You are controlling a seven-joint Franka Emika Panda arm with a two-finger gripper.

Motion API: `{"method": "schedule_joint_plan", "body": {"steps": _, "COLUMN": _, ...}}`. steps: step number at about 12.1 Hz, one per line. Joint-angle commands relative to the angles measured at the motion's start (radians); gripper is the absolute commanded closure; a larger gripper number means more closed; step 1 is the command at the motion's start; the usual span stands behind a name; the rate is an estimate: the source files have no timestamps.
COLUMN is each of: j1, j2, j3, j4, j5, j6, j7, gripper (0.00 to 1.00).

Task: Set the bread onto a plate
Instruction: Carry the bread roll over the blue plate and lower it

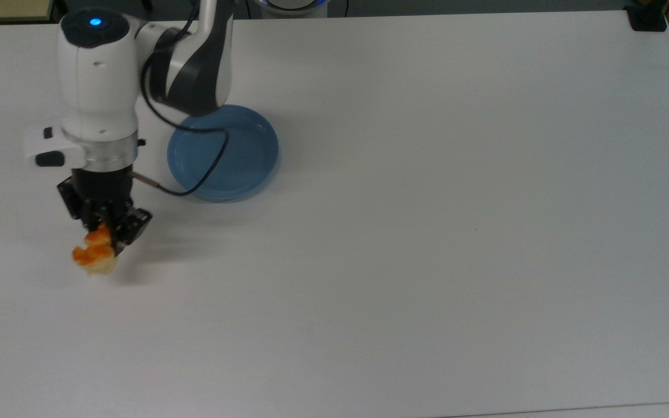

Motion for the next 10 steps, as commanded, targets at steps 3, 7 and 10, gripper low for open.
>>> {"method": "schedule_joint_plan", "body": {"steps": 3, "j1": 0.163, "j2": -0.307, "j3": 0.007, "j4": -0.341, "j5": 0.025, "j6": -0.141, "j7": -0.054, "gripper": 0.61}}
{"method": "schedule_joint_plan", "body": {"steps": 7, "j1": 0.203, "j2": -0.410, "j3": 0.007, "j4": -0.532, "j5": 0.023, "j6": -0.127, "j7": -0.103, "gripper": 0.61}}
{"method": "schedule_joint_plan", "body": {"steps": 10, "j1": 0.195, "j2": -0.403, "j3": 0.007, "j4": -0.579, "j5": 0.019, "j6": -0.116, "j7": -0.115, "gripper": 0.58}}
